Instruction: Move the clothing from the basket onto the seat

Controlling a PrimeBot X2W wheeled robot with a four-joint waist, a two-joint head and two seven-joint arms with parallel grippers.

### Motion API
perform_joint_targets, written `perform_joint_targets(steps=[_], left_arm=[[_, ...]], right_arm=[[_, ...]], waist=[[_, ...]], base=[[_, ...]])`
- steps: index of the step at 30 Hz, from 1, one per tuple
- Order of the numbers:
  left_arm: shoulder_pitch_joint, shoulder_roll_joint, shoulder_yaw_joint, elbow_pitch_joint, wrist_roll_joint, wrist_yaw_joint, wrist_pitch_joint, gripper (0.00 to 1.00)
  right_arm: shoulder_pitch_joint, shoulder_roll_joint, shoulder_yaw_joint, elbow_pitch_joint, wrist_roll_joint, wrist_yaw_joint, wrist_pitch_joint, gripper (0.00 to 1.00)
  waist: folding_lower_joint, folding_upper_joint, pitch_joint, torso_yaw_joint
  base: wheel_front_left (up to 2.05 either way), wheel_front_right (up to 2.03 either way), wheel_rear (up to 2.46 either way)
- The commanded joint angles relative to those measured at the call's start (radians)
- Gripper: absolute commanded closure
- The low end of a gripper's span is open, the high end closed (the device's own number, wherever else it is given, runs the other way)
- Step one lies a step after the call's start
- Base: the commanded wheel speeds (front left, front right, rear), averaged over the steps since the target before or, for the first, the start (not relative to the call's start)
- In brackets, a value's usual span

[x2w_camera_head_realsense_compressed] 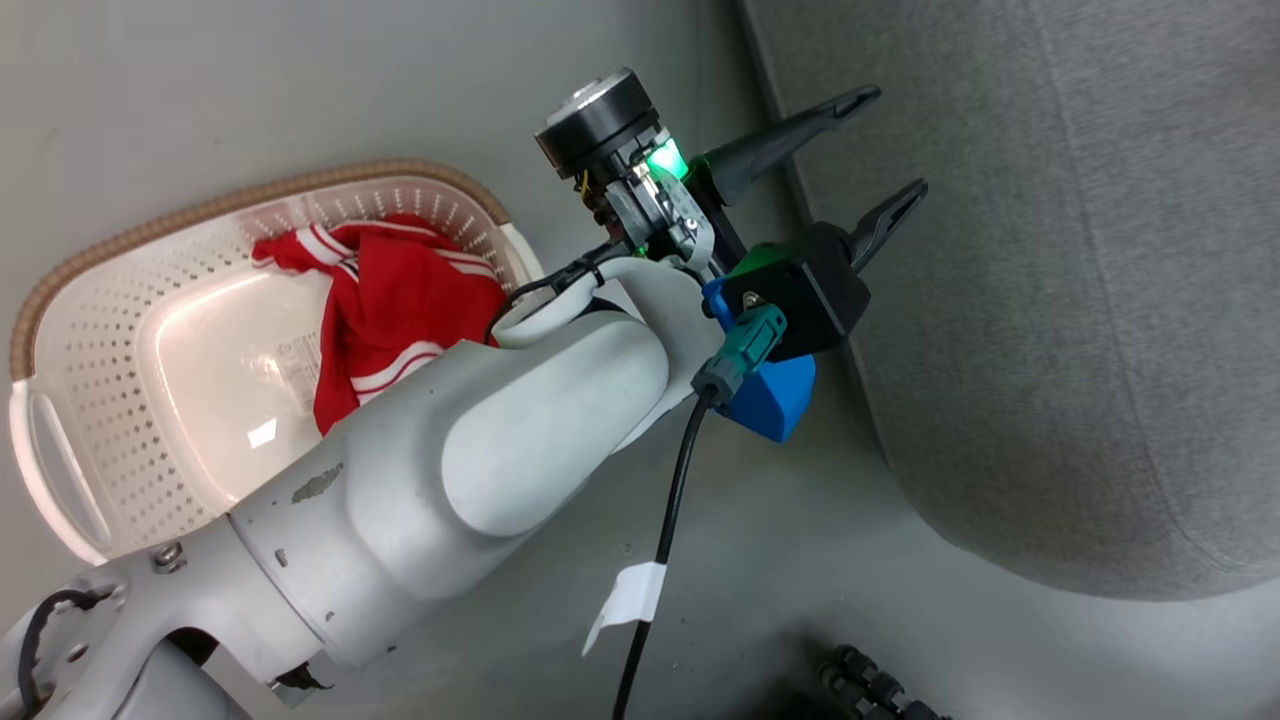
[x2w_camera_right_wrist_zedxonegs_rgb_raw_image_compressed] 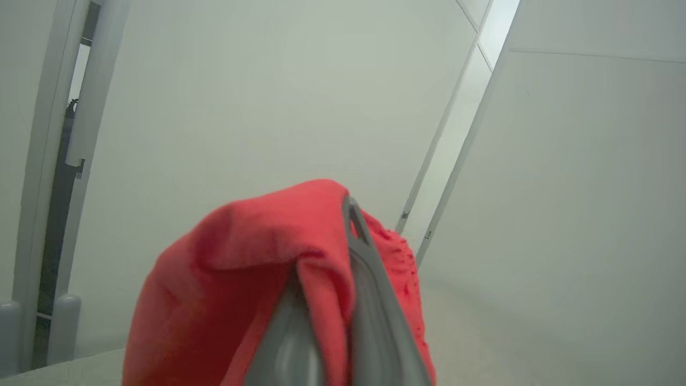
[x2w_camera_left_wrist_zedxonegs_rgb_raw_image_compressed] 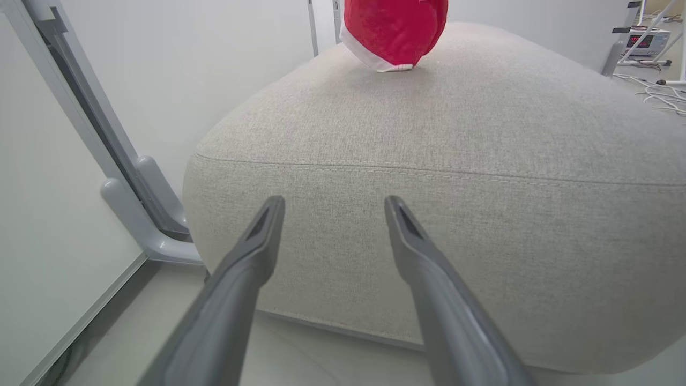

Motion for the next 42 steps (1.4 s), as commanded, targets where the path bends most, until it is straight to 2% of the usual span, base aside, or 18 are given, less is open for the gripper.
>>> perform_joint_targets(steps=[1, 5, 14, 20, 21, 22, 23, 31, 37, 42], left_arm=[[-0.019, 0.006, 0.003, -0.008, 0.002, 0.007, 0.005, 0.0], [-0.023, 0.025, 0.002, -0.025, 0.006, 0.014, 0.016, 0.0], [-0.028, 0.049, -0.007, -0.051, 0.003, 0.02, 0.033, 0.0], [-0.028, 0.061, -0.01, -0.066, -0.003, 0.026, 0.041, 0.0], [-0.025, 0.063, -0.01, -0.066, -0.005, 0.027, 0.039, 0.0], [-0.022, 0.062, -0.011, -0.066, -0.007, 0.029, 0.037, 0.0], [-0.019, 0.061, -0.012, -0.065, -0.008, 0.03, 0.034, 0.0], [0.032, 0.046, -0.002, -0.035, -0.036, 0.047, -0.026, 0.0], [0.103, 0.043, 0.039, 0.006, -0.083, 0.084, -0.094, 0.0], [0.174, 0.05, 0.104, 0.013, -0.111, 0.123, -0.123, 0.0]], right_arm=[[0.002, -0.008, -0.004, 0.019, -0.011, 0.0, -0.004, 1.0], [0.021, 0.006, 0.002, 0.098, -0.033, 0.0, -0.004, 1.0], [0.075, 0.105, -0.018, 0.221, -0.058, 0.0, -0.004, 1.0], [0.088, 0.127, -0.016, 0.285, -0.058, 0.0, -0.004, 1.0], [0.087, 0.128, -0.017, 0.29, -0.057, 0.0, -0.004, 0.68], [0.09, 0.128, -0.016, 0.294, -0.056, 0.0, -0.004, 0.08], [0.096, 0.129, -0.01, 0.293, -0.056, 0.0, -0.004, 0.0], [0.235, 0.15, 0.049, 0.207, -0.035, 0.0, -0.004, 0.0], [0.37, 0.172, 0.111, 0.053, -0.022, 0.0, -0.004, 0.0], [0.451, 0.197, 0.195, -0.063, -0.02, 0.0, -0.004, 0.0]], waist=[[-0.0001, 0.0, 0.035, 0.017], [-0.0001, 0.0, 0.063, 0.018], [-0.0001, 0.0, 0.081, 0.023], [-0.0001, 0.0, 0.075, 0.027], [-0.0001, 0.0, 0.071, 0.026], [-0.0001, 0.0, 0.065, 0.025], [-0.0001, 0.0, 0.06, 0.025], [-0.0001, 0.0, -0.041, 0.024], [-0.0001, 0.0, -0.159, 0.032], [-0.0001, 0.0, -0.259, 0.065]], base=[[0.0, 0.0, 0.0], [0.0, 0.0, 0.0], [0.0, 0.0, 0.0], [0.0, 0.0, 0.0], [0.0, 0.0, 0.0], [0.0, 0.0, 0.0], [0.0, 0.0, 0.0], [0.0, 0.0, 0.0], [0.0, 0.0, 0.0], [0.0, 0.0, 0.0]])
